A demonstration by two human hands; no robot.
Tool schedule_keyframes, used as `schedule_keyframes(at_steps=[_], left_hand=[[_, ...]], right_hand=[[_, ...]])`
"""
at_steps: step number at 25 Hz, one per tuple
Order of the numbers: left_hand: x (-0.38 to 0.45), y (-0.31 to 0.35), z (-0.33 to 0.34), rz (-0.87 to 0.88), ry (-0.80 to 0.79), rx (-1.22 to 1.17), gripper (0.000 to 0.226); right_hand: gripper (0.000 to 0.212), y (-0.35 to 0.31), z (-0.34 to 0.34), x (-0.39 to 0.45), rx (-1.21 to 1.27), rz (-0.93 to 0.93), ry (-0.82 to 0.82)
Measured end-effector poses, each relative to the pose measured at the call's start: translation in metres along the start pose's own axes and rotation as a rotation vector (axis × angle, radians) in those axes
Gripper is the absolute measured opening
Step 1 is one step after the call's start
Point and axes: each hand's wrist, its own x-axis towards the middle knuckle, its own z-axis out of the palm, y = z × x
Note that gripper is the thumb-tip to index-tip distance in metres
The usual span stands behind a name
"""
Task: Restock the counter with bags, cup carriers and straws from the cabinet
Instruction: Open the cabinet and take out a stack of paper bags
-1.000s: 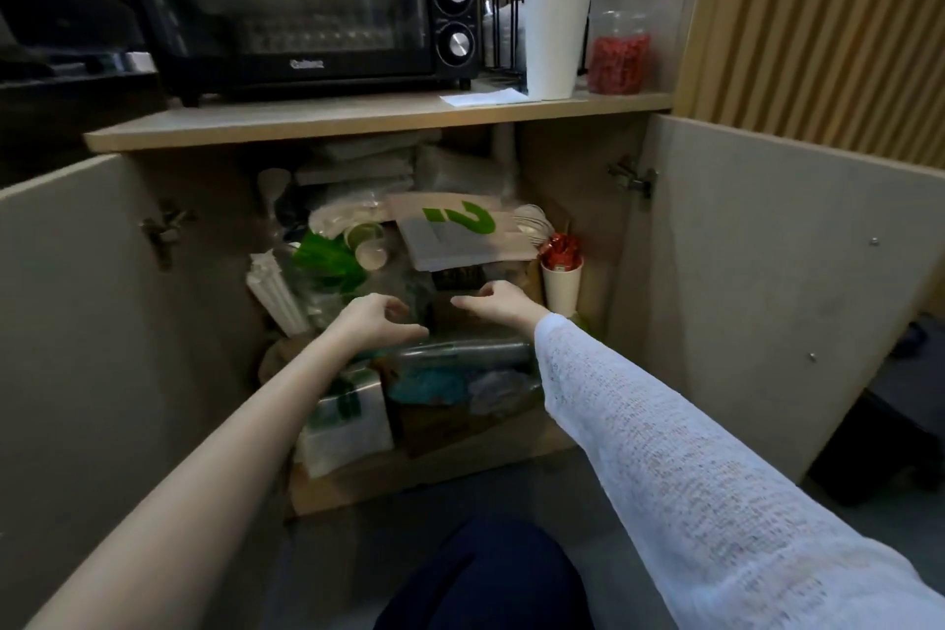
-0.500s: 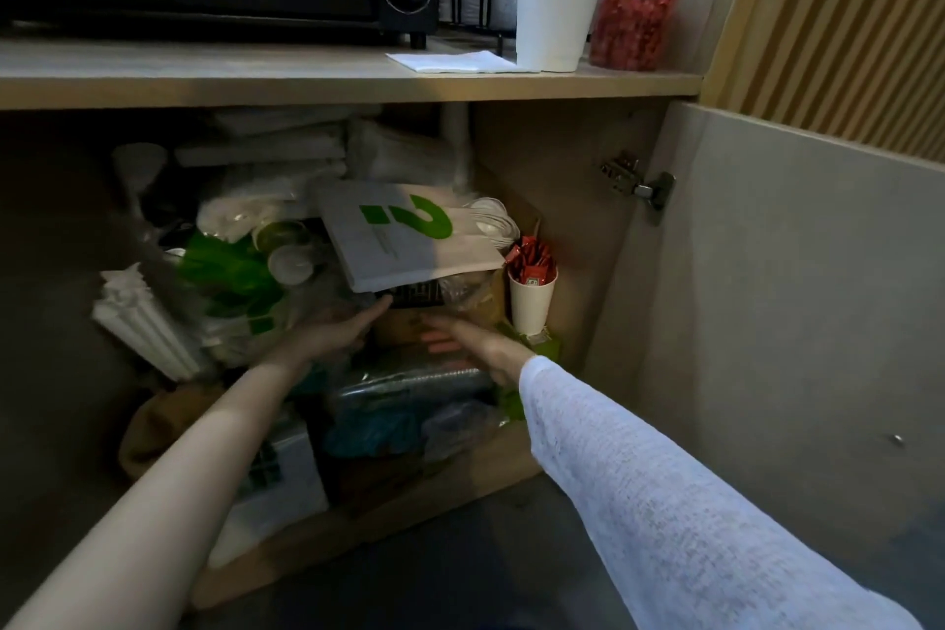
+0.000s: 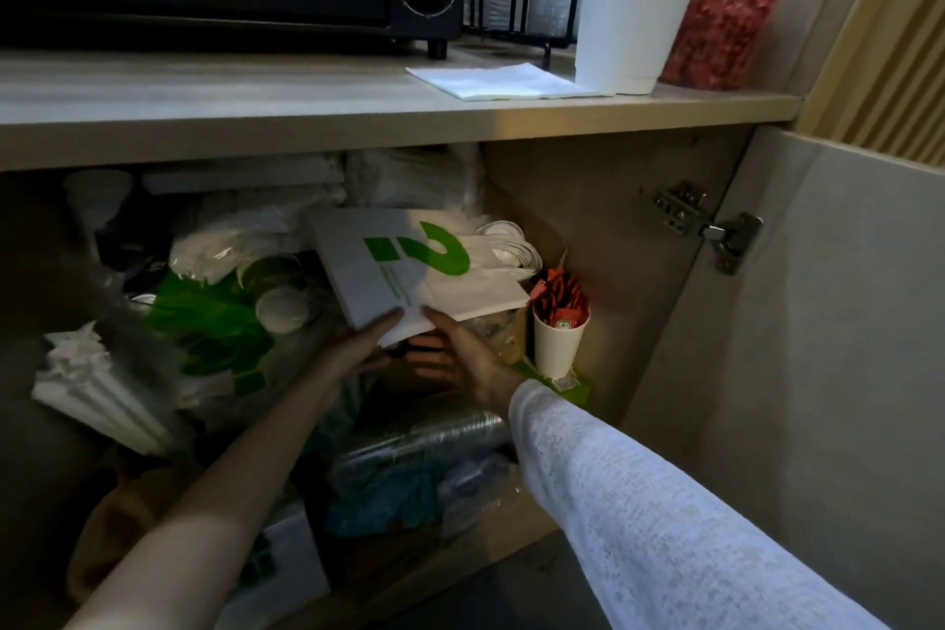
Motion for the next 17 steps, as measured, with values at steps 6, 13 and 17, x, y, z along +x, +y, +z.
schedule_keyframes(at_steps=[6,13,17], left_hand=[[0.011,-0.007,-0.009,0.069,-0.068,-0.159,0.061],[0.004,-0.019,-0.024,0.136,-0.171,-0.168,0.053],[-0.005,-0.028,-0.041,0.111,-0.197,-0.184,0.050]], right_hand=[[0.044,-0.007,0.009,0.006,0.209,-0.017,0.072],[0.047,-0.005,0.007,-0.002,0.336,-0.071,0.083],[0.051,-0.007,0.007,-0.006,0.462,-0.134,0.114]])
